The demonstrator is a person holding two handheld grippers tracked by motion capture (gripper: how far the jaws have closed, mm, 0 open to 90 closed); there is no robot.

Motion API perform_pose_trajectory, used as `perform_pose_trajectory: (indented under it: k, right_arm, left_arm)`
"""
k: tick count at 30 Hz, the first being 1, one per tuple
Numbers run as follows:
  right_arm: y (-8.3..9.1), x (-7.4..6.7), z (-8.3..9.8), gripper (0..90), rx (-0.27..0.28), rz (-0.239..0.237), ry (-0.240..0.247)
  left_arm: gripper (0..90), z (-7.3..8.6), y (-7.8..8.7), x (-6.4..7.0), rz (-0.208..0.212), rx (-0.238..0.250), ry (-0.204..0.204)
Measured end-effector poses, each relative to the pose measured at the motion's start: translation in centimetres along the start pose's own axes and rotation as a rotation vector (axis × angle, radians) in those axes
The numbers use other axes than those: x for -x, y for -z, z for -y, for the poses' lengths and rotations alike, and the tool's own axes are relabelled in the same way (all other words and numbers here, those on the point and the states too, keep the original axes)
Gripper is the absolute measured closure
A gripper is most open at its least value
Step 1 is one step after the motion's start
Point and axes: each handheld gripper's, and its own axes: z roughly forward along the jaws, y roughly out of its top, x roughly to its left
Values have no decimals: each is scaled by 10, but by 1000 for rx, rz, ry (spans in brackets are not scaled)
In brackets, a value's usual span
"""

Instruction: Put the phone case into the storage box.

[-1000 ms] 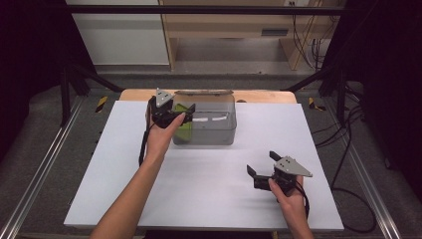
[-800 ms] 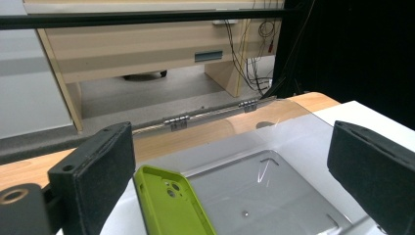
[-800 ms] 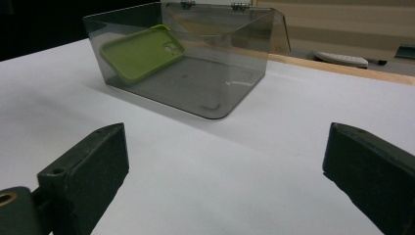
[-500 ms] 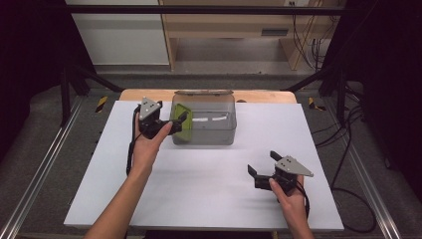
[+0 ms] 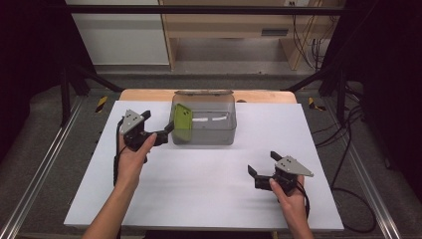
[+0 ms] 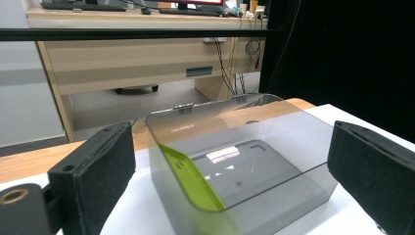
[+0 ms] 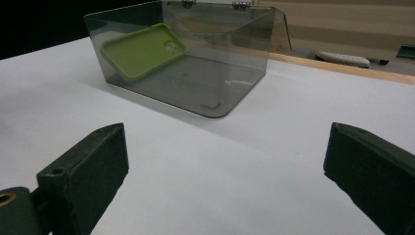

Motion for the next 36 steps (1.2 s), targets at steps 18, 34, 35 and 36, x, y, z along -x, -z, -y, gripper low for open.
perform_pose_trajectory:
  k: [18, 34, 35, 36]
  right_arm:
    - [0, 1, 1, 33, -2, 9, 1]
    - [1, 2, 1, 33, -5, 14, 3]
    - [1, 2, 1, 33, -5, 14, 3]
    - [1, 2, 1, 33, -5, 15, 2]
  left_arm:
    - [34, 15, 39, -31, -45, 36, 28]
    - [34, 30, 58, -43, -79, 23, 14]
    - [34, 31, 59, -44, -84, 24, 10]
    - [34, 31, 61, -45, -89, 24, 5]
